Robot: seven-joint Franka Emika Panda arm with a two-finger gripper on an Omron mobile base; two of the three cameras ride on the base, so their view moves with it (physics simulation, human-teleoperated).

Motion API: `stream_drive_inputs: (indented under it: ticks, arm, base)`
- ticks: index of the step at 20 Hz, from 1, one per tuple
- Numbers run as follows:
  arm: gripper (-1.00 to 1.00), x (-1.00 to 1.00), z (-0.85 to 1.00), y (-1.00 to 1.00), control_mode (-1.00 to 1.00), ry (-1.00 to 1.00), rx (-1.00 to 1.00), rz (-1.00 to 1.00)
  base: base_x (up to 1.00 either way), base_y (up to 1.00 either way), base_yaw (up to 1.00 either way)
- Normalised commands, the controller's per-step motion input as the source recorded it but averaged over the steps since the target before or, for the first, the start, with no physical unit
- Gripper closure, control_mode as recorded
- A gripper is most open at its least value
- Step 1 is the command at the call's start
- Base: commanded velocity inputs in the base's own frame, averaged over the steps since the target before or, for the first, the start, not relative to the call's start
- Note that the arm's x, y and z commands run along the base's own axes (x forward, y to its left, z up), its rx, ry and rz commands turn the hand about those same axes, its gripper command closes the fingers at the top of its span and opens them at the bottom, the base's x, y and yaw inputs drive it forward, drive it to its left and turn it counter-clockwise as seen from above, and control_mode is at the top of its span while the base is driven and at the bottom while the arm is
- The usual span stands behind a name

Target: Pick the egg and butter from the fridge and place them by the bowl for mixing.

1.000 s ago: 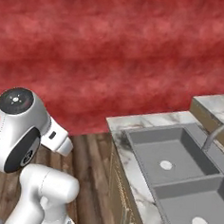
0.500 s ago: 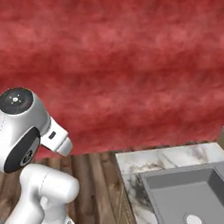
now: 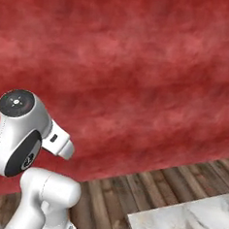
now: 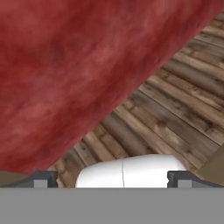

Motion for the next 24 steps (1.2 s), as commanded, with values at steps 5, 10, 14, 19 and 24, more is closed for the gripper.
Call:
stream_drive_inputs:
  ticks: [5, 10, 14, 19, 24]
  arm:
    - [-1.0, 0.0, 0.0, 0.0, 1.0, 0.0, 0.0, 0.0]
    - [-1.0, 0.0, 0.0, 0.0, 1.0, 0.0, 0.0, 0.0]
    - [-1.0, 0.0, 0.0, 0.0, 1.0, 0.0, 0.0, 0.0]
    - [-1.0, 0.0, 0.0, 0.0, 1.0, 0.0, 0.0, 0.0]
    - [-1.0, 0.0, 0.0, 0.0, 1.0, 0.0, 0.0, 0.0]
  base:
    - [1.0, 0.22, -0.39]
    - [1.0, 0.15, -0.52]
    - [1.0, 0.11, -0.6]
    - [1.0, 0.01, -0.61]
    - [1.0, -0.06, -0.6]
